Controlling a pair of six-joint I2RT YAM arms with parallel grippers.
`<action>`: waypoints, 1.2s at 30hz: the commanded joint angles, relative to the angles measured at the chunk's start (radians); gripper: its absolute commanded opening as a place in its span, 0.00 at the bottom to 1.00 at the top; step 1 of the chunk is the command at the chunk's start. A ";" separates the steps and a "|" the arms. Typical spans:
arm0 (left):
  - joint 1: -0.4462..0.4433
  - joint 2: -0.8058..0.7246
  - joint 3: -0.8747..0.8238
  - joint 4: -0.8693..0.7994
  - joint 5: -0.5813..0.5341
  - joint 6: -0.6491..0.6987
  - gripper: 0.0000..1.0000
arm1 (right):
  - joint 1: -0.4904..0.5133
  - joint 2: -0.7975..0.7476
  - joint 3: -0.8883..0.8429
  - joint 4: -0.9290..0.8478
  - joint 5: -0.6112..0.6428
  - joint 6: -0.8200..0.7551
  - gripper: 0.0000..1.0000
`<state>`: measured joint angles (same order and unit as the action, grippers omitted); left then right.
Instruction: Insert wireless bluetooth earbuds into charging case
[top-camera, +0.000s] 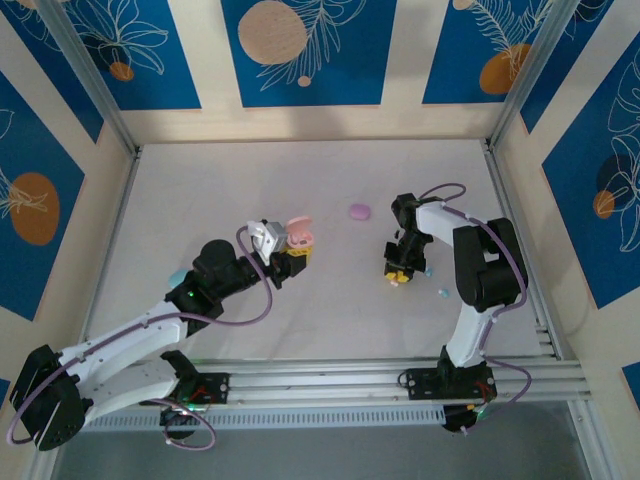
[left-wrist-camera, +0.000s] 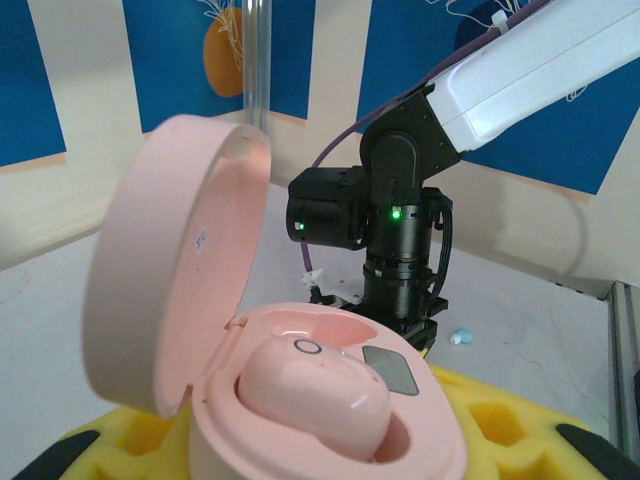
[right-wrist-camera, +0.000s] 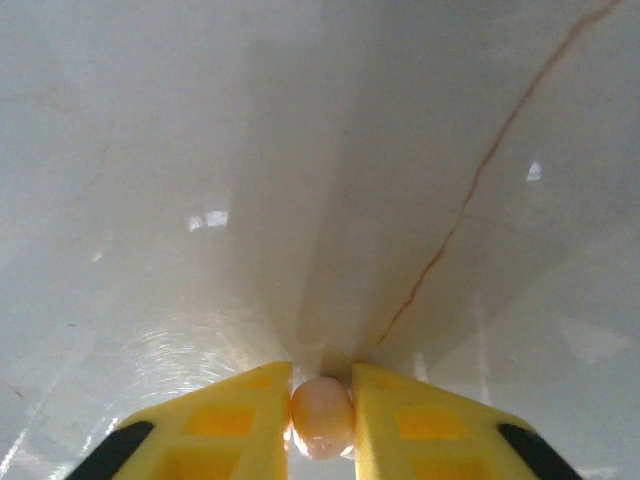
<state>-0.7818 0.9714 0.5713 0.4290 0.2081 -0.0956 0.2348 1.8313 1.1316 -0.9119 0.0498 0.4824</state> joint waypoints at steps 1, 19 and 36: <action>-0.003 0.000 0.030 0.022 0.000 -0.001 0.25 | 0.009 -0.003 0.012 -0.022 0.000 0.007 0.19; -0.003 0.064 0.026 0.118 0.080 0.017 0.25 | 0.022 -0.574 0.039 0.204 -0.561 0.108 0.18; -0.003 0.129 0.060 0.169 0.179 0.021 0.25 | 0.260 -0.606 0.124 0.353 -0.796 0.042 0.18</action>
<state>-0.7818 1.0939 0.5922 0.5430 0.3424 -0.0761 0.4774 1.2201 1.2285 -0.5743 -0.6861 0.5541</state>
